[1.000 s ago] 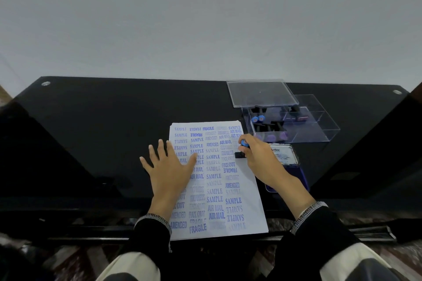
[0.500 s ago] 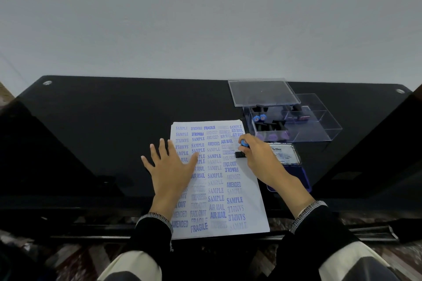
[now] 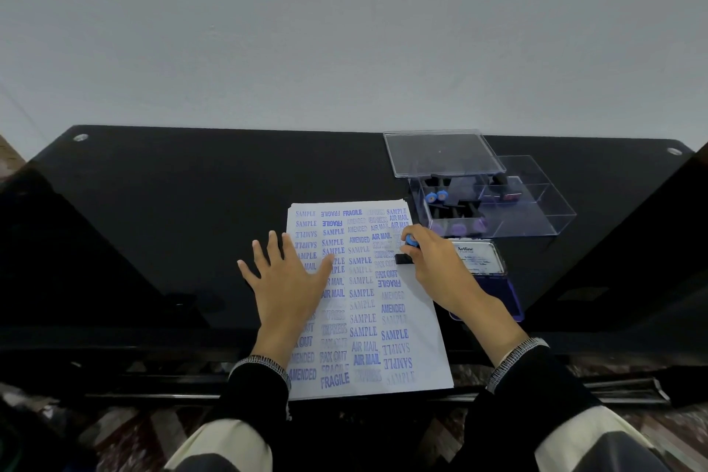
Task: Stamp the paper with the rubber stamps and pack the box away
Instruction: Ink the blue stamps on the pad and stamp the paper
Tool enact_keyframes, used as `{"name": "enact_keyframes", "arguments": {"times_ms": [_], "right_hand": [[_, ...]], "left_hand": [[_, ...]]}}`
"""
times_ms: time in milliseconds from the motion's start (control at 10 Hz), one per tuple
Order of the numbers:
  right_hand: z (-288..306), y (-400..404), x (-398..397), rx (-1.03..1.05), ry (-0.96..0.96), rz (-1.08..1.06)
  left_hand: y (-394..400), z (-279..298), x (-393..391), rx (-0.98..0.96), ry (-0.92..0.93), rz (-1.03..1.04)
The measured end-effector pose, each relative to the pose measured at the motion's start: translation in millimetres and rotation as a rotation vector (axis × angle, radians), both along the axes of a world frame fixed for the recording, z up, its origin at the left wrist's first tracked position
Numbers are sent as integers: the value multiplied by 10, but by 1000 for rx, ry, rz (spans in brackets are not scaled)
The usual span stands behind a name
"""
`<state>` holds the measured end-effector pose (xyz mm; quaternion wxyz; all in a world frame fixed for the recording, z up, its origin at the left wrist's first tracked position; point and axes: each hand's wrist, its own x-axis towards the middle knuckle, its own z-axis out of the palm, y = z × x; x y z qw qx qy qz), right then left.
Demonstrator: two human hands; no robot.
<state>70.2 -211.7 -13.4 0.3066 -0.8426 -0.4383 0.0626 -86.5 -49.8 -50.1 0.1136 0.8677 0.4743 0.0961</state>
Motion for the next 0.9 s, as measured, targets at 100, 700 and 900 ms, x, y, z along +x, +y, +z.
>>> {"name": "enact_keyframes", "arguments": {"times_ms": [100,700,900], "right_hand": [[-19,8,6,3,-1,-7],[-207,-17,-6,102,-39,-2],[-56,54,73,60,-10,20]], "left_hand": [[5,-1,4,2,-4,-2],[12,-28,4,6,-10,2],[1,-16,-3,1,-15,-4]]}}
